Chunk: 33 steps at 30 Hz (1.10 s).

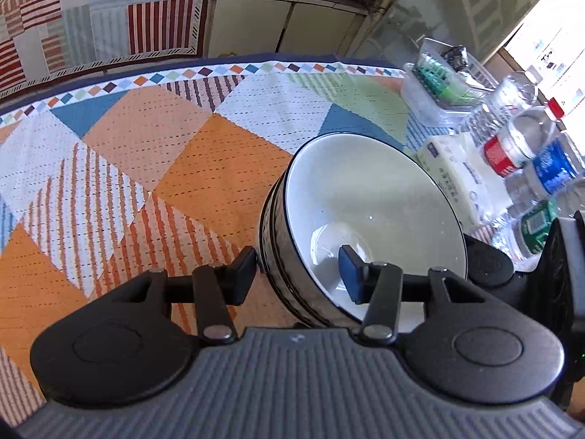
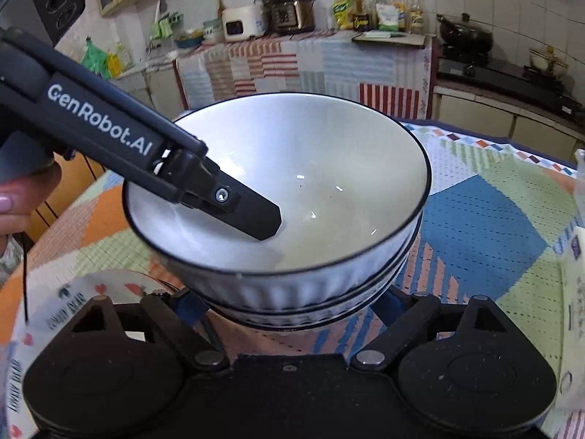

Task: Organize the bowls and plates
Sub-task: 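Grasp the rim of the three-bowl stack with the left gripper, then carry the bowl stack onto the bunny plate and open the left gripper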

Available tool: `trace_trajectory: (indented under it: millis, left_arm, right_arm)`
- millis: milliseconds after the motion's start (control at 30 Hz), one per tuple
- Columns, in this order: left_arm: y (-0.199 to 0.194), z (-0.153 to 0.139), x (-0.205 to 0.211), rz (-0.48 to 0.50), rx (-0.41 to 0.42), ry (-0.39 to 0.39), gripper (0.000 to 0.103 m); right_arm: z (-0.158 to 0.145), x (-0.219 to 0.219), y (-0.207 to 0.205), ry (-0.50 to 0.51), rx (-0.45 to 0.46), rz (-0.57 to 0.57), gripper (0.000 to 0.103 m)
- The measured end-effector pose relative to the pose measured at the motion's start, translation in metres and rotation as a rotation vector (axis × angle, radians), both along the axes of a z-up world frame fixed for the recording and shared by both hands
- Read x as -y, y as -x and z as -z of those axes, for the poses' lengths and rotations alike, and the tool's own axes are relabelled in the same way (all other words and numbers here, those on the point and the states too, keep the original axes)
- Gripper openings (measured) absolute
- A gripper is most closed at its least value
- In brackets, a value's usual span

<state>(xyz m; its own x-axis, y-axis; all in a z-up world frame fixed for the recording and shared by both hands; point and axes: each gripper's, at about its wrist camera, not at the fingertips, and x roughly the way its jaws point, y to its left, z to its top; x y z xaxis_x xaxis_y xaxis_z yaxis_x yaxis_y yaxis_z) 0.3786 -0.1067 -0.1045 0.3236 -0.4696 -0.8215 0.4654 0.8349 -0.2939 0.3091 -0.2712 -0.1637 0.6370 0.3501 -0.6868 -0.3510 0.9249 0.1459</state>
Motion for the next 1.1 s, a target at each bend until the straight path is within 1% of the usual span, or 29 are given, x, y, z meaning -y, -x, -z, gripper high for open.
trace_trajectory:
  millis: [167,300,533,633,833,933,1100]
  left_arm:
    - [0.025,-0.021,-0.006,0.036,0.068,0.002,0.047]
    - [0.049,-0.033,-0.01,0.033,0.097,-0.003,0.047]
    - [0.093,-0.057,-0.022,0.045,0.127,-0.024,0.047]
    - [0.112,-0.067,-0.027,0.048,0.115,-0.048,0.047]
    - [0.149,-0.08,-0.038,0.07,0.1,-0.099,0.047]
    - [0.165,-0.082,-0.046,0.075,0.091,-0.116,0.047]
    - [0.187,-0.079,-0.062,0.061,0.089,-0.121,0.047]
  right_arm:
    - [-0.013,-0.002,0.019,-0.037,0.044,0.02,0.093]
    - [-0.02,-0.002,0.034,-0.06,0.065,0.023,0.093]
    - [-0.038,-0.015,0.072,-0.017,0.122,-0.009,0.093]
    - [-0.047,-0.021,0.086,-0.01,0.126,-0.017,0.093]
    - [-0.057,-0.033,0.117,-0.022,0.099,-0.03,0.093]
    - [-0.059,-0.042,0.132,-0.016,0.094,-0.04,0.093]
    - [-0.058,-0.051,0.151,-0.029,0.082,-0.052,0.093]
